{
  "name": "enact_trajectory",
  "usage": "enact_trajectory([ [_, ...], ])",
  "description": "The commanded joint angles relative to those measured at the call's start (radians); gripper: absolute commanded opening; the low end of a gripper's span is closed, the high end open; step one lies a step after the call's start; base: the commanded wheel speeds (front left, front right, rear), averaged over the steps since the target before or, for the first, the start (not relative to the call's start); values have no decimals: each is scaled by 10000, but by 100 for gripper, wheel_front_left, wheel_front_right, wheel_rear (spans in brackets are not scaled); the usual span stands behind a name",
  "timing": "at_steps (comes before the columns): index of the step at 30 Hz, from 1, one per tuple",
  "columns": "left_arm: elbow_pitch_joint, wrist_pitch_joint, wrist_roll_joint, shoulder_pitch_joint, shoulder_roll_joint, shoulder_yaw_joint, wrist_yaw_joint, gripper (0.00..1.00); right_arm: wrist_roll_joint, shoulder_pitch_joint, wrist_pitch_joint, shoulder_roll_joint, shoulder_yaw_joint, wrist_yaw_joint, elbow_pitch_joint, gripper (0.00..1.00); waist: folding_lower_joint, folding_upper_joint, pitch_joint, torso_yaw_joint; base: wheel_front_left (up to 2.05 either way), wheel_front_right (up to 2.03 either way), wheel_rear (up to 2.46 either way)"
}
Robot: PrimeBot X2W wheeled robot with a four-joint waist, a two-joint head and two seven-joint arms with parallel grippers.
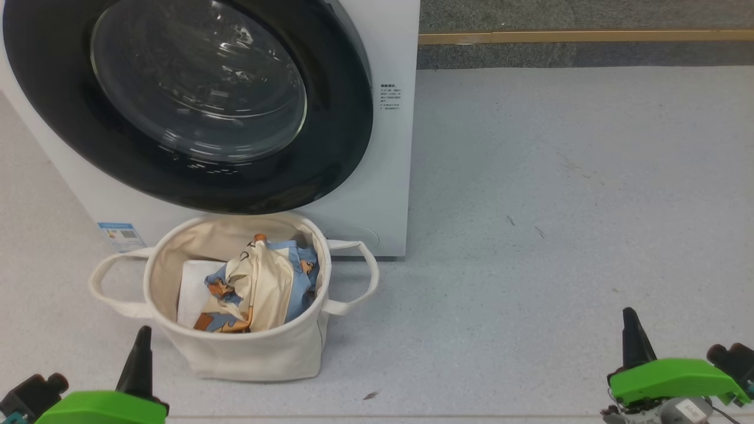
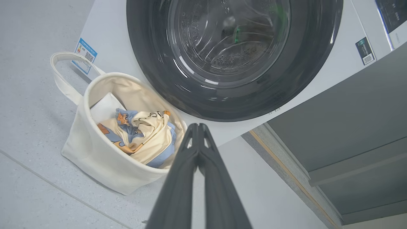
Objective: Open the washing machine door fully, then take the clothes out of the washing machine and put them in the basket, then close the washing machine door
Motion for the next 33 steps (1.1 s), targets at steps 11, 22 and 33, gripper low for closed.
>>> enact_trajectory([
  [11,-588,374,-1057,-223,-234,539,-40,0,1423,-490,381,-17,-91,1,-324,0,-1,0,34,79,0,0,0],
  [22,-802,693,-1959,-148,-572,760,-47,0,2658,-497,699,-11,-206,1,-320,0,-1,0,67,155,0,0,0],
  [33,-995,981,-2778,-79,-877,959,-52,0,3777,-502,988,-6,-310,1,-318,0,-1,0,96,224,0,0,0],
])
